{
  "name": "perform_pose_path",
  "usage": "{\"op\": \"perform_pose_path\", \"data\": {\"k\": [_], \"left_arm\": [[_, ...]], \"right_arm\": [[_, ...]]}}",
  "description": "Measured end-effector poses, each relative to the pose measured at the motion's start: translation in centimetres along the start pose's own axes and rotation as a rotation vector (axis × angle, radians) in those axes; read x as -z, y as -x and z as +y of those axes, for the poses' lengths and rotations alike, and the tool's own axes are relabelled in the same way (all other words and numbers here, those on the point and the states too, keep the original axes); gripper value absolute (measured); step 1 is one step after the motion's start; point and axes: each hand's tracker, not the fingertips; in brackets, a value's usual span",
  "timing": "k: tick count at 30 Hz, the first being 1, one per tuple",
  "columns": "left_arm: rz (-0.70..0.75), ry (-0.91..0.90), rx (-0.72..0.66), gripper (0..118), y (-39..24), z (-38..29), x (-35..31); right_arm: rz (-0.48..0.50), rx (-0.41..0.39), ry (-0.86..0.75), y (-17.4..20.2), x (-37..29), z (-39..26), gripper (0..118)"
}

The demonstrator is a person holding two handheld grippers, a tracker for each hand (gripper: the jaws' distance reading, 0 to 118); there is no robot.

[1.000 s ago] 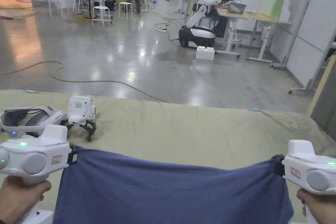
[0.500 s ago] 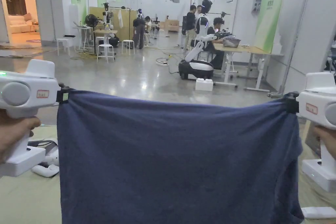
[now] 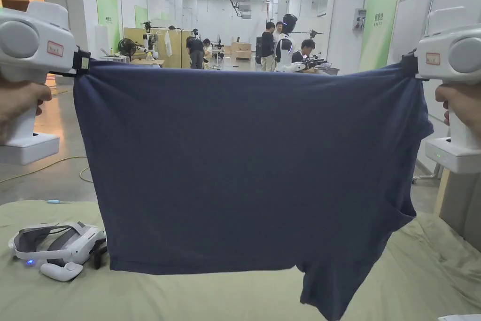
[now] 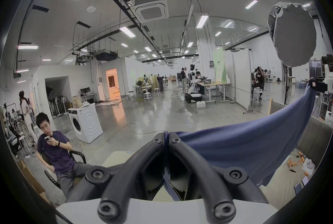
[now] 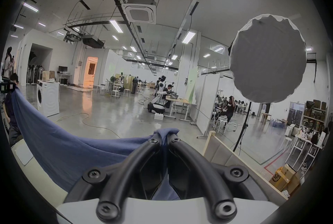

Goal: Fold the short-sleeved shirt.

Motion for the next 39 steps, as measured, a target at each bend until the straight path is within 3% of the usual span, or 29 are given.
{"op": "perform_pose_path", "data": {"k": [7, 17, 31, 39], "left_arm": [[-0.007, 0.036, 0.007, 0, -0.7, -4.1, 3.0], [-0.090, 0.229, -0.052, 0, -2.3, -19.7, 2.7], [-0.150, 0.258, -0.112, 0, -1.7, -30.6, -12.3], [-0.163, 0.391, -0.116, 0, -1.8, -39.8, -21.3]], "right_arm": [[0.006, -0.019, 0.070, 1.2, 2.5, -4.2, 2], [0.057, -0.015, 0.229, 3.3, 0.2, -17.1, 2], [0.083, -0.101, 0.297, 3.1, -15.4, -30.2, 2], [0.124, -0.137, 0.447, 3.5, -24.5, -38.1, 2]]}}
